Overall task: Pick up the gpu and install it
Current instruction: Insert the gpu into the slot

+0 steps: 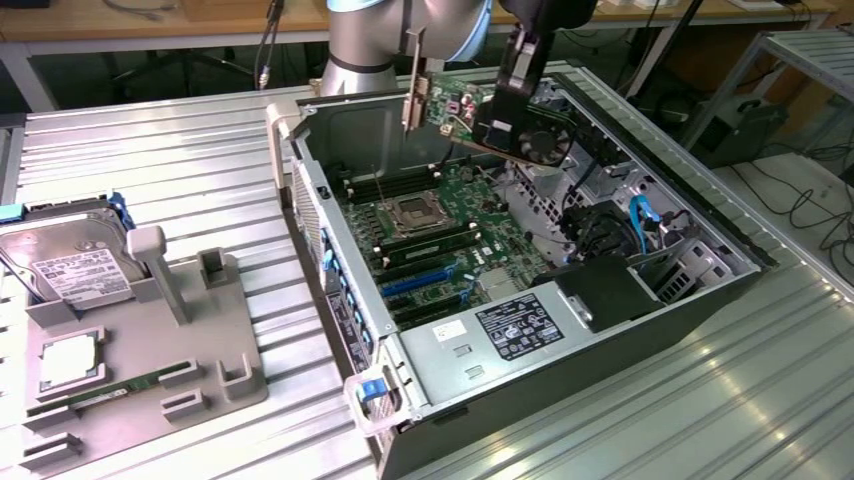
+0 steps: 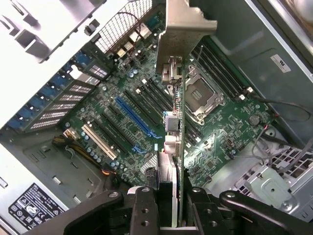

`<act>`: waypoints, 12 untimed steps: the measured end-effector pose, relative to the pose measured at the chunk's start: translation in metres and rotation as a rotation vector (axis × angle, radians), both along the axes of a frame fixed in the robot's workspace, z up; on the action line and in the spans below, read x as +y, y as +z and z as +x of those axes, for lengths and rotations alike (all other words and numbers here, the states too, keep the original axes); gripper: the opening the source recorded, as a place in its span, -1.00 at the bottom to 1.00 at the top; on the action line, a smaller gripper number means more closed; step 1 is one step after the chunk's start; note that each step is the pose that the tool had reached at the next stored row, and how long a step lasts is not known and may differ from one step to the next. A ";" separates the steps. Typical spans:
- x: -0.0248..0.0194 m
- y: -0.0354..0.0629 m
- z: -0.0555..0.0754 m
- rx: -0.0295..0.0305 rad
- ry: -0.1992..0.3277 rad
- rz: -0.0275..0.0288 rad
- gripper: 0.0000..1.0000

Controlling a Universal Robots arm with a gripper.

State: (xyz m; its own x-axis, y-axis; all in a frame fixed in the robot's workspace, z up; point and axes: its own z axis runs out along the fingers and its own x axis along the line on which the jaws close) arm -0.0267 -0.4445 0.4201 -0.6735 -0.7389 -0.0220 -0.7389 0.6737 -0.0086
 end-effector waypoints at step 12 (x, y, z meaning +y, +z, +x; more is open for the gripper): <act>0.0000 -0.0010 0.000 0.0000 0.118 -0.0077 -0.44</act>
